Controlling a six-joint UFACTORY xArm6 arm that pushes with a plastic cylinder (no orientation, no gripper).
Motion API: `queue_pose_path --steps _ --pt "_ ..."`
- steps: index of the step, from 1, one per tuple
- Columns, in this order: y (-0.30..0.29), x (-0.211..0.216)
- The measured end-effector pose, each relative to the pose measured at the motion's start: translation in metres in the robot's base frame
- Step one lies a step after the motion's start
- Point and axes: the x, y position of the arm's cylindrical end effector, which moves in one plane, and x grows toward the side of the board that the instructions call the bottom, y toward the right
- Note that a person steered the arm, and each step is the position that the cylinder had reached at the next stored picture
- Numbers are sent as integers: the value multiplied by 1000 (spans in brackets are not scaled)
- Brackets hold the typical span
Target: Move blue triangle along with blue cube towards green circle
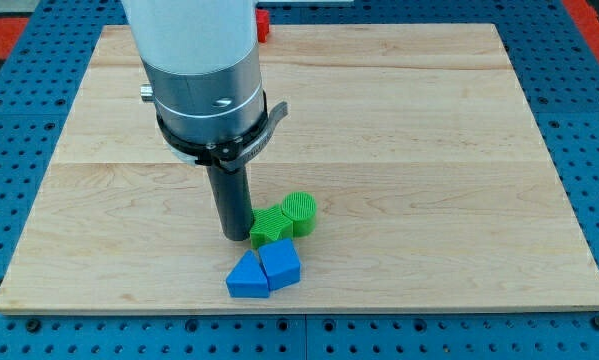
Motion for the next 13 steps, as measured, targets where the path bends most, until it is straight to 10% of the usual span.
queue_pose_path --steps 13 --pt "5 50"
